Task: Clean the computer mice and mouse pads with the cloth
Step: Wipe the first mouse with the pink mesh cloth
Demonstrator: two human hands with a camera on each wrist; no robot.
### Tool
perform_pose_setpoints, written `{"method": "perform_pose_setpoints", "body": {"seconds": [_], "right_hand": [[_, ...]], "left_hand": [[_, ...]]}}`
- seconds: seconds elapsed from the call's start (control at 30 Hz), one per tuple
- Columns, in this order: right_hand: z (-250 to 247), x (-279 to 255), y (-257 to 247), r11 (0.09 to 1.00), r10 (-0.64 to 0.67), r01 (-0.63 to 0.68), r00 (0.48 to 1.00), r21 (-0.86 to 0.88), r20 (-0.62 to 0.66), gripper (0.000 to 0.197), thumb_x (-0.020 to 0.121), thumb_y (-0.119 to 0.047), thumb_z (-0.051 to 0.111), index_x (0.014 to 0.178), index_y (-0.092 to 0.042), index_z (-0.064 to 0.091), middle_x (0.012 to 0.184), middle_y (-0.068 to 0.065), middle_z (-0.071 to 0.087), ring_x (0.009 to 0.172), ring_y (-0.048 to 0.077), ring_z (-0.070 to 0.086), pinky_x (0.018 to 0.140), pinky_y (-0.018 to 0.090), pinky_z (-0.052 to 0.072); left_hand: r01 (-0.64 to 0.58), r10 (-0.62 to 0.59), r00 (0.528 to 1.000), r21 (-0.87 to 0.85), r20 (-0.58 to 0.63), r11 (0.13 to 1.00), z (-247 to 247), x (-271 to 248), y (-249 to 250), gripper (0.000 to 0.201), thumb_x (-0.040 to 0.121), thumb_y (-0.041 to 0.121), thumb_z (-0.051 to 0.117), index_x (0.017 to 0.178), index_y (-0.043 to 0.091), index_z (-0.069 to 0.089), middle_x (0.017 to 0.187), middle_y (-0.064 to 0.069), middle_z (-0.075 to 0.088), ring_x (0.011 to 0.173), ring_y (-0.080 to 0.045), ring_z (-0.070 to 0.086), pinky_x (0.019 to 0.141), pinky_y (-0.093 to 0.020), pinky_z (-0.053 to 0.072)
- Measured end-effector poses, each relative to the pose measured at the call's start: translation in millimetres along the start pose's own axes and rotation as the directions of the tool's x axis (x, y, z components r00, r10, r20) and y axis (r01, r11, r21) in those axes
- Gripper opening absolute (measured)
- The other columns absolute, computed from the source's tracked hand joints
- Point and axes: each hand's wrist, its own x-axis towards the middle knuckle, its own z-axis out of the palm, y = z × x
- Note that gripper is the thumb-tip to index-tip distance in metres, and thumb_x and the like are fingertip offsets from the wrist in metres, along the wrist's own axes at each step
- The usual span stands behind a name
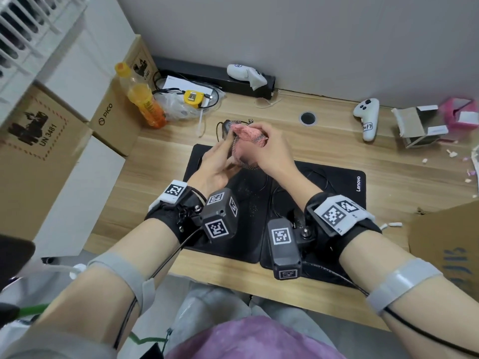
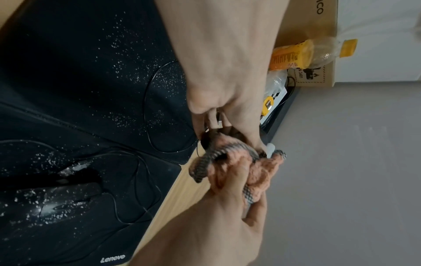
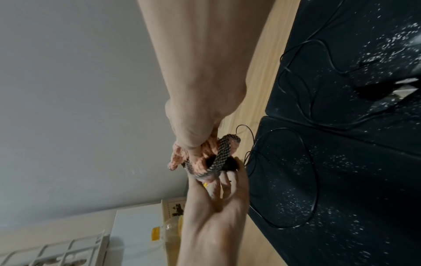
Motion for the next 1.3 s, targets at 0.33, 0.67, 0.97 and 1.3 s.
{"method": "perform_pose_setpoints", "body": {"seconds": [0.33, 0.67, 0.97, 1.3], "right_hand": [[-2.4, 37.0, -18.3, 0.994, 0.072, -0.064, 0.993, 0.086, -0.093, 0.026, 0.078, -0.023, 0.073, 0.102, -0.03, 0.065, 0.089, -0.014, 0.067, 0.091, 0.016, 0.067, 0.079, 0.047, 0.058], [-3.5, 45.1, -3.4, 0.971, 0.188, -0.178, 0.981, 0.159, -0.047, 0.031, 0.087, -0.013, 0.069, 0.116, -0.016, 0.06, 0.085, 0.002, 0.069, 0.055, 0.013, 0.063, 0.054, 0.027, 0.055], [-1.4, 41.5, 5.0, 0.962, 0.198, -0.155, 0.963, 0.225, -0.184, 0.027, 0.087, -0.007, 0.061, 0.098, -0.03, 0.056, 0.097, -0.005, 0.066, 0.082, 0.013, 0.066, 0.071, 0.019, 0.055], [26.0, 18.7, -19.4, 0.989, -0.143, 0.144, 0.987, -0.012, 0.075, 0.022, 0.08, -0.038, 0.072, 0.097, -0.024, 0.07, 0.103, -0.009, 0.069, 0.101, 0.01, 0.061, 0.089, 0.029, 0.048]], "left_hand": [[-0.055, -0.018, 0.959, 0.248, 0.282, 0.967, -19.2, -7.2, 0.3, 0.025, 0.093, 0.022, 0.064, 0.118, 0.022, 0.061, 0.081, 0.013, 0.071, 0.062, 0.0, 0.062, 0.065, -0.021, 0.052], [-0.02, 0.011, 0.993, 0.073, 0.114, 0.997, -24.4, -1.0, 15.5, 0.04, 0.096, 0.041, 0.055, 0.125, 0.013, 0.06, 0.114, -0.009, 0.067, 0.101, -0.023, 0.063, 0.094, -0.041, 0.054], [0.068, -0.052, 0.986, -0.099, 0.159, 0.993, -30.3, -3.3, 28.8, 0.042, 0.103, 0.034, 0.037, 0.131, 0.009, 0.054, 0.117, -0.016, 0.063, 0.088, -0.026, 0.065, 0.08, -0.036, 0.056], [0.002, 0.01, 0.993, -0.106, 0.117, 0.994, -16.1, -7.0, 20.8, 0.037, 0.105, 0.031, 0.037, 0.128, 0.01, 0.058, 0.122, -0.012, 0.065, 0.098, -0.019, 0.064, 0.081, -0.031, 0.054]]}}
